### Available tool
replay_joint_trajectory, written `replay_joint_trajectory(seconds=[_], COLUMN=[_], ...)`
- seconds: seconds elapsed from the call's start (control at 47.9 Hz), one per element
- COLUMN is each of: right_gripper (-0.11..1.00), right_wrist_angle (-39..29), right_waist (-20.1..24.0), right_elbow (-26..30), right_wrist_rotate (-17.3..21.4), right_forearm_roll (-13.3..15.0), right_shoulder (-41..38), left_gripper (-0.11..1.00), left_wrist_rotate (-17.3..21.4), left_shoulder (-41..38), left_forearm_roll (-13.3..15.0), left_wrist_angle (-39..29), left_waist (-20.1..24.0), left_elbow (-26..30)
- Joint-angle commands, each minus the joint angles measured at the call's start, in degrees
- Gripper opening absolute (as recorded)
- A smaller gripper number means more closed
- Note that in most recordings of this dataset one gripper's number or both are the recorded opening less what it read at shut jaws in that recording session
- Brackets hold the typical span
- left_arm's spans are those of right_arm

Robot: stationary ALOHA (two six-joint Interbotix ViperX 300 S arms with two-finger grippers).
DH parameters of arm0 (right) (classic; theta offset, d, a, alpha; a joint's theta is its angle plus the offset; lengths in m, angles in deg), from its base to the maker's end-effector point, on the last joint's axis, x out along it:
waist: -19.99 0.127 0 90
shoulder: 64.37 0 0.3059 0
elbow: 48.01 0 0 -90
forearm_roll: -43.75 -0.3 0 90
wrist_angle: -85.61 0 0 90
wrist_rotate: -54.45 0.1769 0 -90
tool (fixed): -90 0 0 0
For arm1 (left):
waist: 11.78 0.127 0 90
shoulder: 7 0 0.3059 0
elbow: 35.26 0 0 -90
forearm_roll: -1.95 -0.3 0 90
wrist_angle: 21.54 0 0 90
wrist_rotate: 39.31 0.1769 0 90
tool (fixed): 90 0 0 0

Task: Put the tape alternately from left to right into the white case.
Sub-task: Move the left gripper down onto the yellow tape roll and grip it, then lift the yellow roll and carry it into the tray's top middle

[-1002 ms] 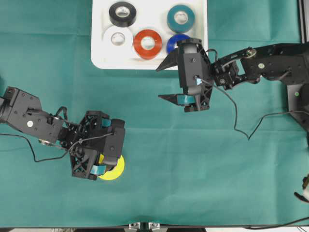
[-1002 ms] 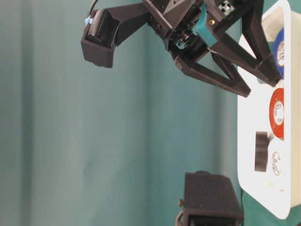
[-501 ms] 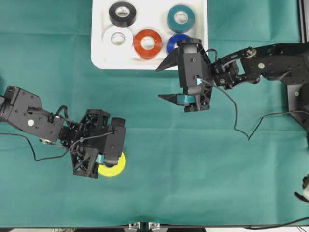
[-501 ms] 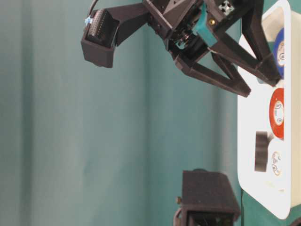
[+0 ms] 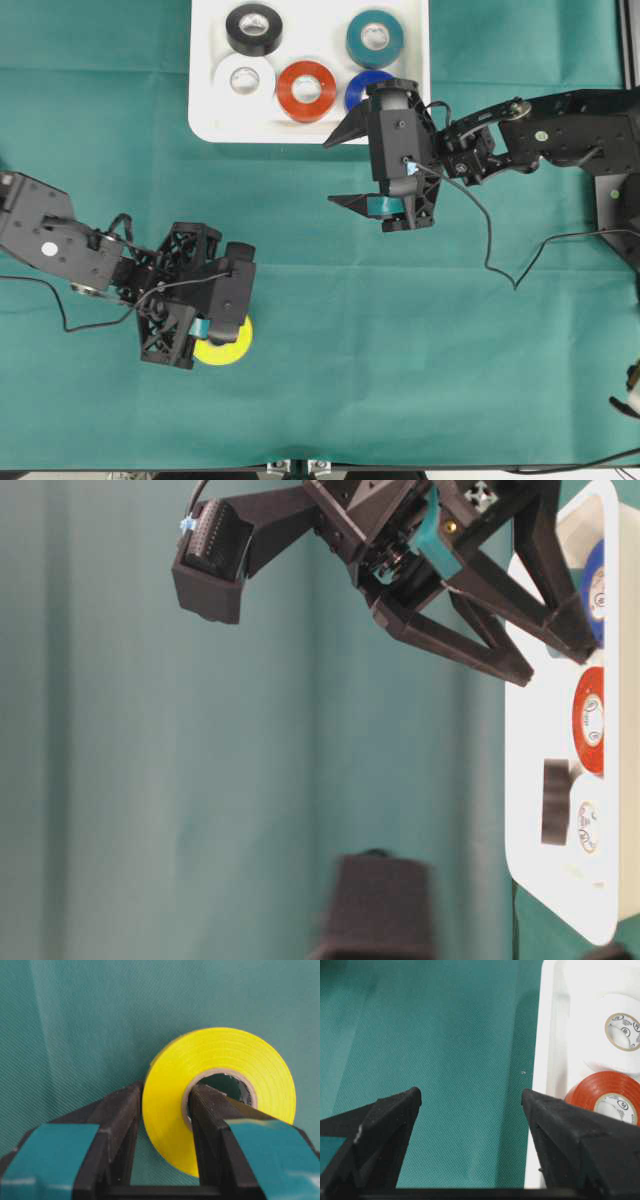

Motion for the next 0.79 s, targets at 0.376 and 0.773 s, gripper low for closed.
replay_joint_trajectory(seconds=[0.376, 0.773], right_gripper=[0.88, 0.88], right_wrist_angle=[0.2, 0.2], right_waist=[0.2, 0.1], right_elbow=[1.0, 0.9], right_wrist_rotate=[0.1, 0.1], right_forearm_roll=[-0.3, -0.2], right_shoulder=[0.6, 0.6], left_gripper=[-0.03, -0.03], left_wrist_rotate=[4.7, 5.8], left_shoulder=[12.7, 12.8], left_forearm_roll=[-0.2, -0.2], left_wrist_angle=[0.1, 0.1], left_waist=[4.5, 10.2], left_elbow=[-2.0, -2.6])
